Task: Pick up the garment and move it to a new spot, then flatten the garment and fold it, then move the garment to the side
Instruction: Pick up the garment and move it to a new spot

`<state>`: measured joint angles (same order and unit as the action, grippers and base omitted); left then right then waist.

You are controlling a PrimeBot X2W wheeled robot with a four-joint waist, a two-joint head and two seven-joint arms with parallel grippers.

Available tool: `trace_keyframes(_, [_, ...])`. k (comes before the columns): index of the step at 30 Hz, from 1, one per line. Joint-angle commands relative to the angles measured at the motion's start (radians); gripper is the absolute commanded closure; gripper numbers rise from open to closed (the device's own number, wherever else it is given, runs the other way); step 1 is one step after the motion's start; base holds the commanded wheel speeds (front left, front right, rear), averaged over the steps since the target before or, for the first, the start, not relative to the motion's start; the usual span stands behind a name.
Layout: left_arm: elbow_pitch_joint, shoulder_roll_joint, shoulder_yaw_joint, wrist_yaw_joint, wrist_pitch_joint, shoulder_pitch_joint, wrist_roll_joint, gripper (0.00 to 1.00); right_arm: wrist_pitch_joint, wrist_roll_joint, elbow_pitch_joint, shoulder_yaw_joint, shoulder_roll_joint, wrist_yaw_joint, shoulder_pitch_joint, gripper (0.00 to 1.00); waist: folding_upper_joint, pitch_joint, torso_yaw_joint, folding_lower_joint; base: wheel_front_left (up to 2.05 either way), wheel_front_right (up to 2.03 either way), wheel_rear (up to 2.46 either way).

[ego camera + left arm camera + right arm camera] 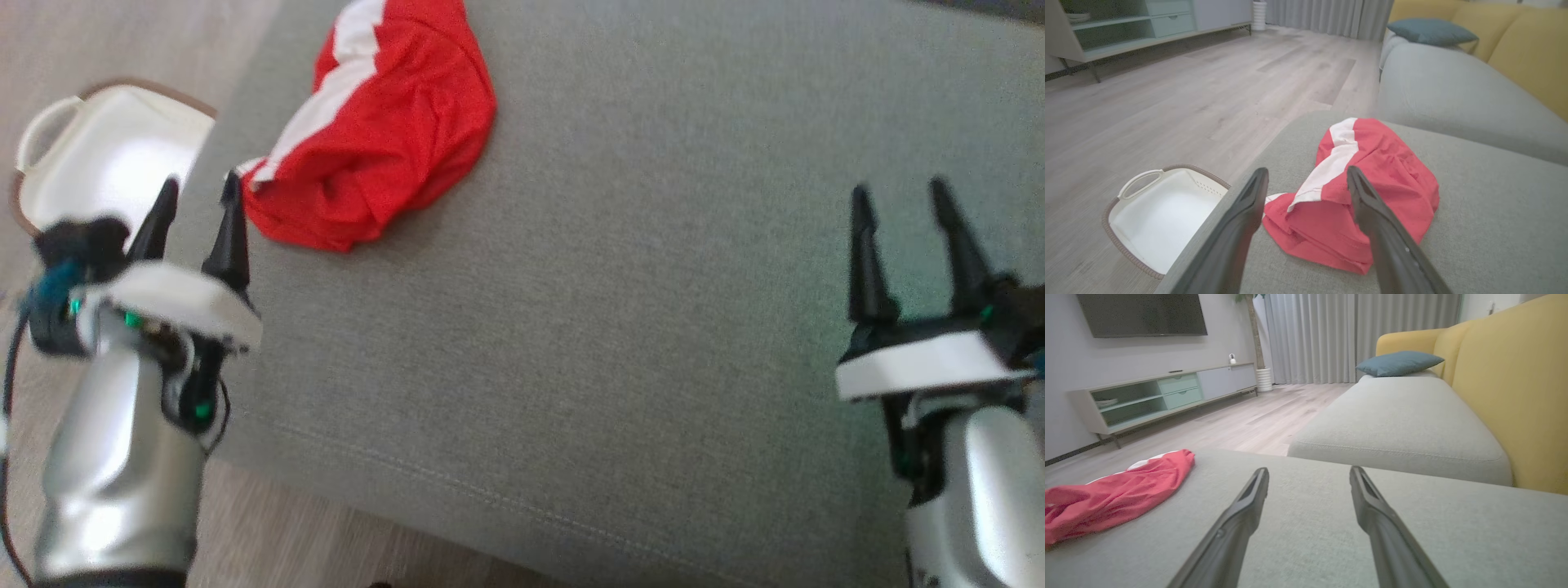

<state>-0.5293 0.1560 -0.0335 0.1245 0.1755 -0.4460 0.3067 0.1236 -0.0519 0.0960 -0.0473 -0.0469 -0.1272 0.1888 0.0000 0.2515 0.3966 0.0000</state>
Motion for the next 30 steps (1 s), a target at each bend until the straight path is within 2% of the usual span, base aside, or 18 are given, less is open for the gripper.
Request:
trace_keyframes(1, [-0.013, 0.059, -0.006, 0.005, -0.024, -0.086, 0.013, 0.00, -0.022, 0.019, -0.076, 0.012, -0.003, -0.003, 0.053, 0.00, 0.0000, 0.068, -0.031, 0.0000, 0.00, 0.00, 0.00])
trace_keyframes(11, [-0.315, 0.173, -0.240, 0.006, -0.135, -0.356, 0.140, 0.00, -0.131, 0.071, -0.263, 0.007, -0.003, -0.003, 0.063, 0.00, 0.0000, 0.194, -0.086, 0.0000, 0.00, 0.00, 0.00])
trace_keyframes(19, [-0.502, 0.194, -0.341, 0.006, -0.180, -0.456, 0.187, 0.01, -0.143, 0.072, -0.291, 0.015, -0.003, -0.003, 0.067, 0.00, 0.0000, 0.228, -0.119, 0.0000, 0.00, 0.00, 0.00])
trace_keyframes(20, [-0.511, 0.194, -0.352, 0.006, -0.180, -0.462, 0.199, 0.80, -0.141, 0.071, -0.291, 0.013, -0.003, -0.003, 0.068, 0.00, 0.0000, 0.228, -0.122, 0.0000, 0.00, 0.00, 0.00])
trace_keyframes(21, [-0.516, 0.196, -0.362, 0.006, -0.172, -0.468, 0.208, 1.00, -0.138, 0.068, -0.289, 0.011, -0.003, -0.003, 0.068, 0.00, 0.0000, 0.225, -0.125, 0.0000, 0.00, 0.00, 0.00])
trace_keyframes(24, [-0.519, 0.204, -0.379, 0.006, -0.141, -0.478, 0.226, 1.00, -0.131, 0.061, -0.279, 0.008, -0.003, -0.003, 0.067, 0.00, 0.0000, 0.213, -0.129, 0.0000, 0.00, 0.00, 0.00])
trace_keyframes(30, [-0.522, 0.238, -0.394, 0.006, 0.033, -0.502, 0.227, 1.00, -0.089, 0.018, -0.214, 0.031, -0.003, -0.003, 0.055, 0.00, 0.0000, 0.128, -0.151, 0.0000, 0.00, 0.00, 0.00])
